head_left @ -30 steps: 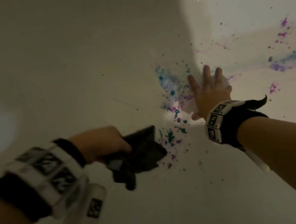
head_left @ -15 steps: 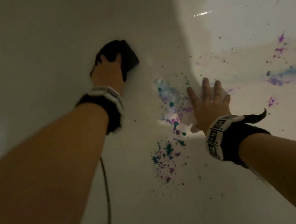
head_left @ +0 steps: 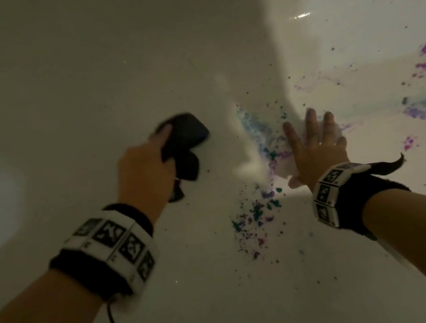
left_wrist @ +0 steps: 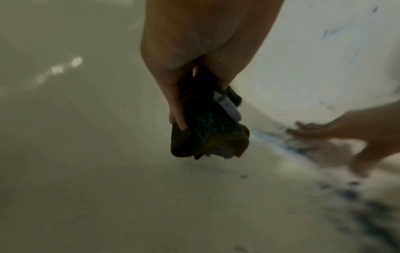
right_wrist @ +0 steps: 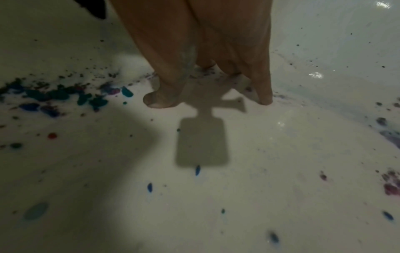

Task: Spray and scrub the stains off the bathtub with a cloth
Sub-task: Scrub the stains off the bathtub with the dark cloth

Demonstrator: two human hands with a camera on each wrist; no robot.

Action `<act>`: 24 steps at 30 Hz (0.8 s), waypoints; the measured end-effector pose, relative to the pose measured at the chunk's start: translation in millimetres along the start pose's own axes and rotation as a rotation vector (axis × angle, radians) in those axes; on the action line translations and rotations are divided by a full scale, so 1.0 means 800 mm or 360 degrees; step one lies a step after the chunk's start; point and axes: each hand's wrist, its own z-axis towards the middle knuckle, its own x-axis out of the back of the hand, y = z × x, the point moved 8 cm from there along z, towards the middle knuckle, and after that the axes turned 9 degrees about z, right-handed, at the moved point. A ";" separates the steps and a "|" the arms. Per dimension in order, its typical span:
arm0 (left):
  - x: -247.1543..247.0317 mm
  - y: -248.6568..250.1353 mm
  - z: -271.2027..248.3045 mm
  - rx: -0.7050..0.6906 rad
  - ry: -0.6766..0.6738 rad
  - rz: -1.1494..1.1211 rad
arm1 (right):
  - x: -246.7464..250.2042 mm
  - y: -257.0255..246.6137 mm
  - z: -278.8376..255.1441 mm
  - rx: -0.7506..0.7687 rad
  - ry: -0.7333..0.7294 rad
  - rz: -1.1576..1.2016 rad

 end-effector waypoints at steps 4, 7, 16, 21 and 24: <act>-0.020 -0.030 0.055 0.0147 -0.0174 0.0682 | 0.000 0.000 0.001 -0.0007 -0.0003 0.0000; -0.082 -0.002 0.050 0.0040 -0.0360 0.0847 | -0.001 0.000 0.002 -0.0007 -0.0003 -0.0020; -0.117 0.080 -0.047 -0.0141 -0.0471 -0.0156 | -0.003 0.001 0.002 -0.0029 -0.0006 -0.0051; -0.020 0.044 0.043 0.0101 -0.0333 -0.0574 | -0.003 0.001 0.001 -0.0020 -0.0018 -0.0068; 0.032 0.041 0.110 0.0050 -0.0230 -0.0385 | -0.004 0.001 0.002 -0.0026 -0.0022 -0.0075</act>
